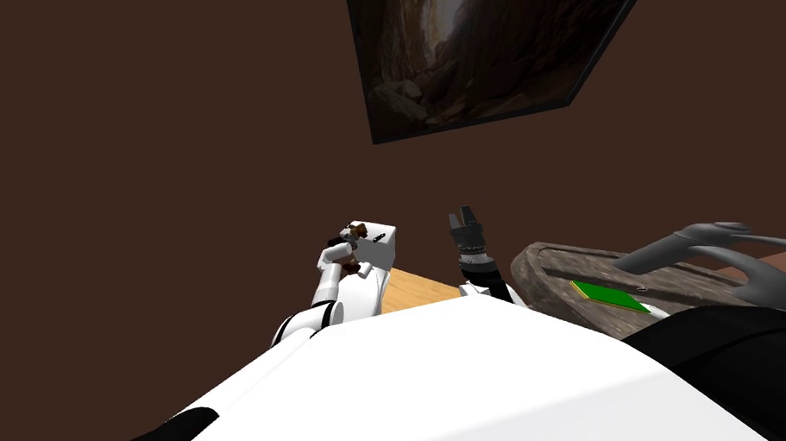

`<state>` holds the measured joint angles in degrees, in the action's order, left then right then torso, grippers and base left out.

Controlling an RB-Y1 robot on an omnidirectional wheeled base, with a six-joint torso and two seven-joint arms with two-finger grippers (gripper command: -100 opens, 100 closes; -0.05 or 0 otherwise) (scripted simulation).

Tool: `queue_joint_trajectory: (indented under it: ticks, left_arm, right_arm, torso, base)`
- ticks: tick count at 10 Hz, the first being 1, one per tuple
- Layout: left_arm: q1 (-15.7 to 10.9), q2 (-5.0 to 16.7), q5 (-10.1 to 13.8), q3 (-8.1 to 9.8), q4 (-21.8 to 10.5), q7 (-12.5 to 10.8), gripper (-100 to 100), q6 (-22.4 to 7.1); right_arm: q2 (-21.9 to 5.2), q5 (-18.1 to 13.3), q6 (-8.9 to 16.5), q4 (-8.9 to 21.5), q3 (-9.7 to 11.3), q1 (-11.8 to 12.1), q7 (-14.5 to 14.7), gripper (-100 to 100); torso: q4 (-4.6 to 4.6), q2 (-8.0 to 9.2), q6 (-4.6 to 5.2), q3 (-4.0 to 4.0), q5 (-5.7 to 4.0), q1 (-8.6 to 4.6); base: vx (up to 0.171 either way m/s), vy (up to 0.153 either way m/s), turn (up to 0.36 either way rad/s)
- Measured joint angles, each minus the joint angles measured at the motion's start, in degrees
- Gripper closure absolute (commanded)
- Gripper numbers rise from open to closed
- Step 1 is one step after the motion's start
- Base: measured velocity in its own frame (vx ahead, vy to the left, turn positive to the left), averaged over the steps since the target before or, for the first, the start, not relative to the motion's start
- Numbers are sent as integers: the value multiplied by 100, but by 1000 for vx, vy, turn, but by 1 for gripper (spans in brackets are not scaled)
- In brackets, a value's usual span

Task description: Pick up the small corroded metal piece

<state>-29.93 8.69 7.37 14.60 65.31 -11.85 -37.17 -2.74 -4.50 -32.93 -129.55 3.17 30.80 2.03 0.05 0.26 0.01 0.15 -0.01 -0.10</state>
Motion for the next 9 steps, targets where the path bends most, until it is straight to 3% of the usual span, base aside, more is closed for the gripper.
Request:
queue_joint_trajectory:
  ticks: [9]
  left_arm:
    - [-446, -93, -139, 179, 66, -30, -100, -1131]
  right_arm:
    - [0, 0, 0, 0, 0, 0, 0, 0]
  torso:
    - [3, 9, 0, 6, -1, -4]
  base:
    - [-74, -25, -59]
